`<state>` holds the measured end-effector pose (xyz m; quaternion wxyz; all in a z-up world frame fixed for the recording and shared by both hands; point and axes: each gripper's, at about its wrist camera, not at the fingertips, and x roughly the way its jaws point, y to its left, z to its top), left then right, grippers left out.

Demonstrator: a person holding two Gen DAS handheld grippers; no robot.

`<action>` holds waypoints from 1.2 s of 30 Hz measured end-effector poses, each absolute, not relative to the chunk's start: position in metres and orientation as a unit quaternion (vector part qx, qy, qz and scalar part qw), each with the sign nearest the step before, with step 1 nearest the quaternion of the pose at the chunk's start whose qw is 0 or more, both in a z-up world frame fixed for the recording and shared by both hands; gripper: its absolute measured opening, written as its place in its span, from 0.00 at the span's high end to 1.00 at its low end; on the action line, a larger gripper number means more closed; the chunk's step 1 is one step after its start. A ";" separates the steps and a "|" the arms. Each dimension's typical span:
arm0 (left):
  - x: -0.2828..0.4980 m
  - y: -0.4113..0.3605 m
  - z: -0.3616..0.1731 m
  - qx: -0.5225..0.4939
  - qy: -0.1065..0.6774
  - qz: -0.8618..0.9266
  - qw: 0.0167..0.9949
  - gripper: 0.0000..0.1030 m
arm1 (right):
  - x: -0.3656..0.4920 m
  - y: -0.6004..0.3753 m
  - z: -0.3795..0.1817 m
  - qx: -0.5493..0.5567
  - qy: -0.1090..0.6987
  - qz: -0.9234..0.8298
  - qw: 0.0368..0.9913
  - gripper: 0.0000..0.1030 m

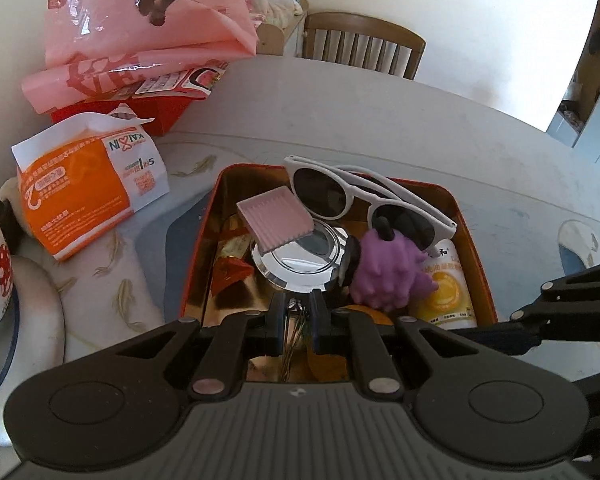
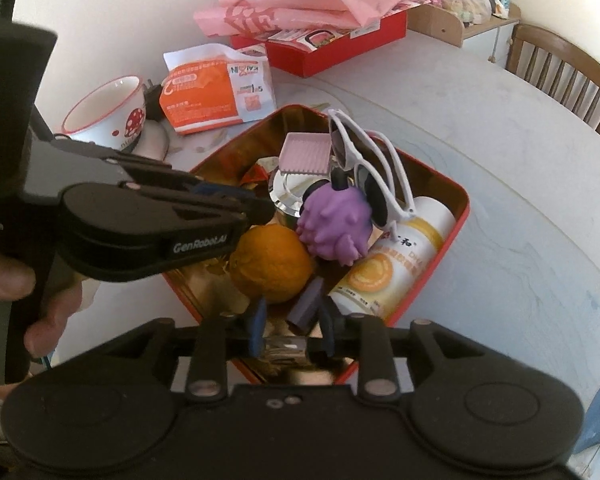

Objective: Organize rigid objects
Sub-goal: 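Lower the clipper and eraser into the tin box and open both tools, then withdraw both tools up from the tin box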

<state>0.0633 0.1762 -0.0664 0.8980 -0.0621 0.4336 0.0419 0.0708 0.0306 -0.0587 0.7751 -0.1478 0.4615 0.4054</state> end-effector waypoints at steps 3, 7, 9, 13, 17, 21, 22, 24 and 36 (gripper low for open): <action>0.062 0.178 -0.066 -0.066 0.436 0.045 0.896 0.89 | 0.070 0.025 -0.055 -0.137 0.460 0.404 0.779 0.67; 0.057 0.177 -0.064 -0.067 0.440 0.058 0.894 0.87 | 0.069 0.018 -0.049 -0.121 0.454 0.409 0.782 0.64; 0.055 0.177 -0.062 -0.069 0.441 0.065 0.893 0.84 | 0.068 0.014 -0.046 -0.118 0.450 0.410 0.785 0.63; 0.048 0.176 -0.058 -0.076 0.439 0.074 0.892 0.72 | 0.065 0.006 -0.040 -0.111 0.439 0.412 0.791 0.60; 0.038 0.172 -0.051 -0.082 0.430 0.080 0.896 0.43 | 0.062 -0.006 -0.033 -0.099 0.427 0.415 0.798 0.52; 0.029 0.162 -0.042 -0.077 0.417 0.087 0.902 0.37 | 0.059 -0.017 -0.027 -0.087 0.414 0.420 0.803 0.45; 0.027 0.160 -0.040 -0.076 0.416 0.089 0.902 0.37 | 0.058 -0.021 -0.025 -0.085 0.411 0.422 0.804 0.42; 0.023 0.155 -0.036 -0.077 0.413 0.091 0.903 0.37 | 0.056 -0.026 -0.022 -0.080 0.403 0.424 0.807 0.37; -0.003 0.133 -0.017 -0.088 0.392 0.106 0.910 0.21 | 0.046 -0.066 -0.001 -0.041 0.359 0.428 0.829 0.09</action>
